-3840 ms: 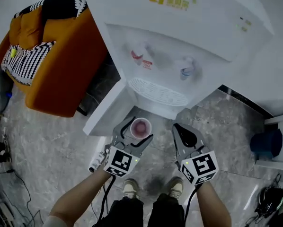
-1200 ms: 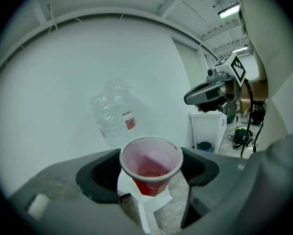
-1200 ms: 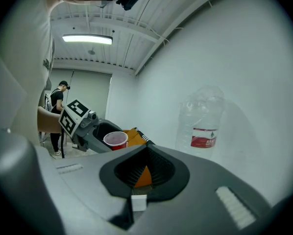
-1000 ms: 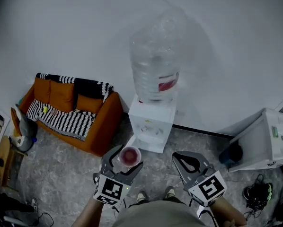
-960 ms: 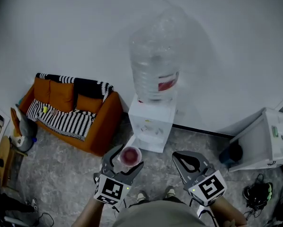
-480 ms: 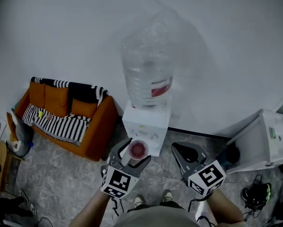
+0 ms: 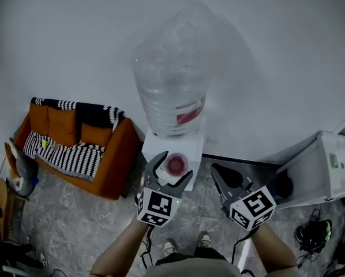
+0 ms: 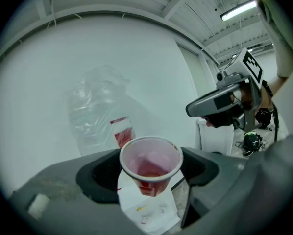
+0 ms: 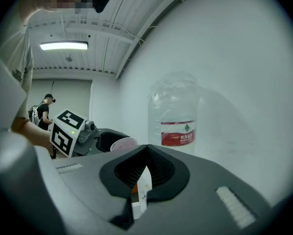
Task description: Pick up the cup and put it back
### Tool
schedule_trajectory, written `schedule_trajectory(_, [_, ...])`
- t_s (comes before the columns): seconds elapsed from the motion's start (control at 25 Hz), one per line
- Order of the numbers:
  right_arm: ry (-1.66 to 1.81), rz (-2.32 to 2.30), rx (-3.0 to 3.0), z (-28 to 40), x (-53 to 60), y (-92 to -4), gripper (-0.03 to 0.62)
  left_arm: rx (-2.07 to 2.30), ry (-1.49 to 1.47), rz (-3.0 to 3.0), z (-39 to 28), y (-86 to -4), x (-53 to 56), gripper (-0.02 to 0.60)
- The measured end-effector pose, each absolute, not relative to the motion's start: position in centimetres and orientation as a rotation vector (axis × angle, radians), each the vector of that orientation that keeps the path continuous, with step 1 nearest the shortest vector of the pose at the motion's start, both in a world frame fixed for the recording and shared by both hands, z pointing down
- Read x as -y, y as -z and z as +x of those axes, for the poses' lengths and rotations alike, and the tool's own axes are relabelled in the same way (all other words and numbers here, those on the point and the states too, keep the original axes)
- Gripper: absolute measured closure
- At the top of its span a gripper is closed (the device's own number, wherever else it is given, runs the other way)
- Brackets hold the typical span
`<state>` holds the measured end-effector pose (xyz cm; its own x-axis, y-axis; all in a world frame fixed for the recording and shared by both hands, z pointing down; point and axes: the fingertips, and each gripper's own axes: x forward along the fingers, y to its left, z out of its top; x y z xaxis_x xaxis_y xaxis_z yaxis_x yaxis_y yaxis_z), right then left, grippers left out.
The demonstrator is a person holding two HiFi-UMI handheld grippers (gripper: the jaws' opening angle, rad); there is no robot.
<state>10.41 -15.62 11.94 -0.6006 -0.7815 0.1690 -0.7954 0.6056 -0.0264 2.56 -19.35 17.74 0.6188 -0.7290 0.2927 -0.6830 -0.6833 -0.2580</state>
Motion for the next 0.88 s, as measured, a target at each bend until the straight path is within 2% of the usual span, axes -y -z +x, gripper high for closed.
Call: schedule_trajectory(0.88, [-0.316, 1.42, 2.591, 14.0, 24.7, -21.7, 0.591, -1.384, 0.614, -2.855, 7.3, -30.8, 29.6, 0.201])
